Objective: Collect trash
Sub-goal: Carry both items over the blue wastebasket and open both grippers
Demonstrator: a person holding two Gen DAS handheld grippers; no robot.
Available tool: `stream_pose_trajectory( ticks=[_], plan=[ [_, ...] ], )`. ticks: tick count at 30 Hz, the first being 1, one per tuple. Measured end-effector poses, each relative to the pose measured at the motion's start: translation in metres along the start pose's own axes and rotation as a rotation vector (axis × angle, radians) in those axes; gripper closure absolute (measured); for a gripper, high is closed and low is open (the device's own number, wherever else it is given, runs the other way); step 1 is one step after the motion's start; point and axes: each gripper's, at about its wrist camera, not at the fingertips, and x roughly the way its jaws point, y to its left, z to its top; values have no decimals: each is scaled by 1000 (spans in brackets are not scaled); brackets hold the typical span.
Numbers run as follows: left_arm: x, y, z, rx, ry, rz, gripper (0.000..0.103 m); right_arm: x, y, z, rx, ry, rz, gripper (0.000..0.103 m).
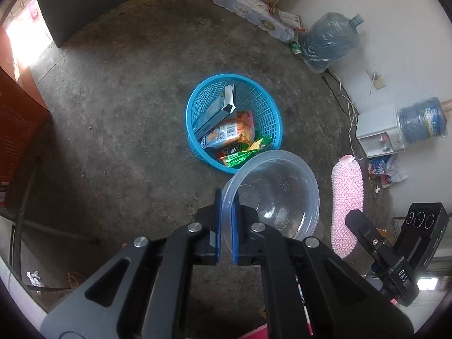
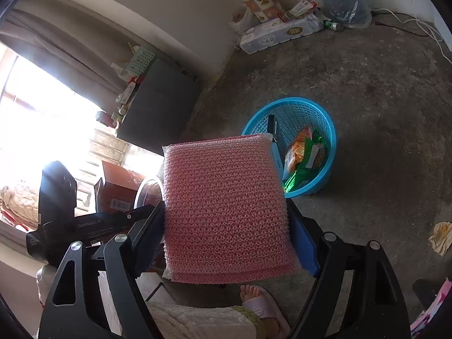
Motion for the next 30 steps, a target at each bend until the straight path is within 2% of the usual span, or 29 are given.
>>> stream_pose_trajectory(
  ticks=[3,6,7,8,10,12,14,20,23,27,30],
  plan=[
    [38,2,30,-26,29,37,99,36,-16,24,46,25,-14,25],
    [68,2,60,-38,46,38,99,74,-34,55,101,30,-23,22],
    [79,2,68,-44,58,20,92,89,-43,66,118,31,-30,21],
    [91,3,76,-60,74,4,73,105,-50,74,124,38,-45,20],
    [108,8,84,-97,79,31,49,134,-67,85,140,70,-125,20],
    [113,14,84,-125,65,49,49,155,-83,86,182,108,-150,20],
    [111,20,81,-145,64,24,49,159,-91,81,197,109,-168,20],
    [69,33,76,-136,-12,25,49,131,-90,67,195,45,-129,20],
    [32,34,66,-119,-52,-12,49,101,-76,58,157,-3,-118,20],
    [-34,27,36,-48,-131,-60,49,51,-41,40,54,-70,-80,20],
    [-89,24,-1,21,-207,-100,43,13,-9,21,-53,-114,-42,20]
  ],
)
